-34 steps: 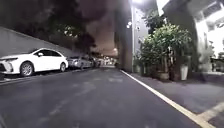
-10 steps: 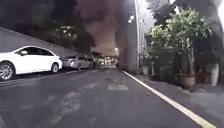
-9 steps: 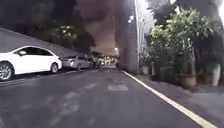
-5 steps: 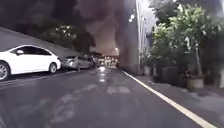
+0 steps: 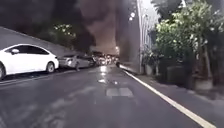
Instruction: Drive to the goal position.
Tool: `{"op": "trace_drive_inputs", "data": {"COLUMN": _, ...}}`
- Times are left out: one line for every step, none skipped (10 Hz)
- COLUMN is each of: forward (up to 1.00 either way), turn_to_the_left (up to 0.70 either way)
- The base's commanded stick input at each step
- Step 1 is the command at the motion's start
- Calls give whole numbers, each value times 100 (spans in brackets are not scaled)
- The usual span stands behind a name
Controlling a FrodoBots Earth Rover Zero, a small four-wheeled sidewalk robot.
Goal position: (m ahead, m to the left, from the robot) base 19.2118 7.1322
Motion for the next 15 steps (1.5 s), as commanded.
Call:
{"op": "trace_drive_inputs", "data": {"forward": 45, "turn_to_the_left": 0}}
{"op": "trace_drive_inputs", "data": {"forward": 45, "turn_to_the_left": 0}}
{"op": "trace_drive_inputs", "data": {"forward": 45, "turn_to_the_left": 0}}
{"op": "trace_drive_inputs", "data": {"forward": 45, "turn_to_the_left": 0}}
{"op": "trace_drive_inputs", "data": {"forward": 45, "turn_to_the_left": 0}}
{"op": "trace_drive_inputs", "data": {"forward": 45, "turn_to_the_left": 0}}
{"op": "trace_drive_inputs", "data": {"forward": 45, "turn_to_the_left": 0}}
{"op": "trace_drive_inputs", "data": {"forward": 45, "turn_to_the_left": 0}}
{"op": "trace_drive_inputs", "data": {"forward": 45, "turn_to_the_left": 0}}
{"op": "trace_drive_inputs", "data": {"forward": 45, "turn_to_the_left": 0}}
{"op": "trace_drive_inputs", "data": {"forward": 45, "turn_to_the_left": 0}}
{"op": "trace_drive_inputs", "data": {"forward": 45, "turn_to_the_left": 0}}
{"op": "trace_drive_inputs", "data": {"forward": 45, "turn_to_the_left": 0}}
{"op": "trace_drive_inputs", "data": {"forward": 45, "turn_to_the_left": 0}}
{"op": "trace_drive_inputs", "data": {"forward": 45, "turn_to_the_left": 0}}
